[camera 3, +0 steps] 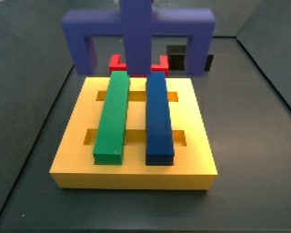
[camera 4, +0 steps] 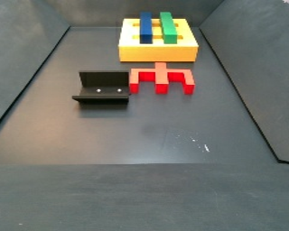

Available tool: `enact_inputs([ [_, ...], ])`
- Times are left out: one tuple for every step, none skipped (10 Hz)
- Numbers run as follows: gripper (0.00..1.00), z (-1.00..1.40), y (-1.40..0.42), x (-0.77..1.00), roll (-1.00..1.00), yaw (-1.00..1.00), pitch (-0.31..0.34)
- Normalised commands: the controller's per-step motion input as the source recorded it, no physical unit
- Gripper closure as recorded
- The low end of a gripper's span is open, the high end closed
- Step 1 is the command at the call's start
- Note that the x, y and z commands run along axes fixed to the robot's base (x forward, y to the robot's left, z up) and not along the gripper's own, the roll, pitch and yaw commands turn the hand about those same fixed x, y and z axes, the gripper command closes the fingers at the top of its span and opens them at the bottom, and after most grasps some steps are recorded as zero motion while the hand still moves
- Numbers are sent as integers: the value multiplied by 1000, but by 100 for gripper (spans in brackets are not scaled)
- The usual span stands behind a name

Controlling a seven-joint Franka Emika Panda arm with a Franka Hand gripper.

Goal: Pick up the purple object. Move up. Move to above the board. Insert the purple object.
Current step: Insert the purple object.

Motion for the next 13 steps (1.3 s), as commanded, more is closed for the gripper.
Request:
enact_inputs([
  [100, -714, -483, 220, 0, 103, -67],
  [100, -643, -331, 334, 0, 191, -23],
  [100, -500, -249, 337, -30, 177, -1],
  [100, -400, -197, 371, -54, 171, 0],
  [100, -197, -111, 266, 0, 194, -9],
  [100, 0, 0, 0, 124, 246, 0],
  [100, 0, 11, -191, 136, 117, -30],
  [100, 0, 51, -243, 154, 74, -40],
  [100, 0, 114, -349, 226, 63, -56],
  [100, -66, 66, -311, 243, 46, -51],
  [100, -106, 46, -231, 119, 0, -53],
  [100, -217, -54, 46, 51, 0, -29],
  [100, -260, -83, 243, 93, 29, 0],
])
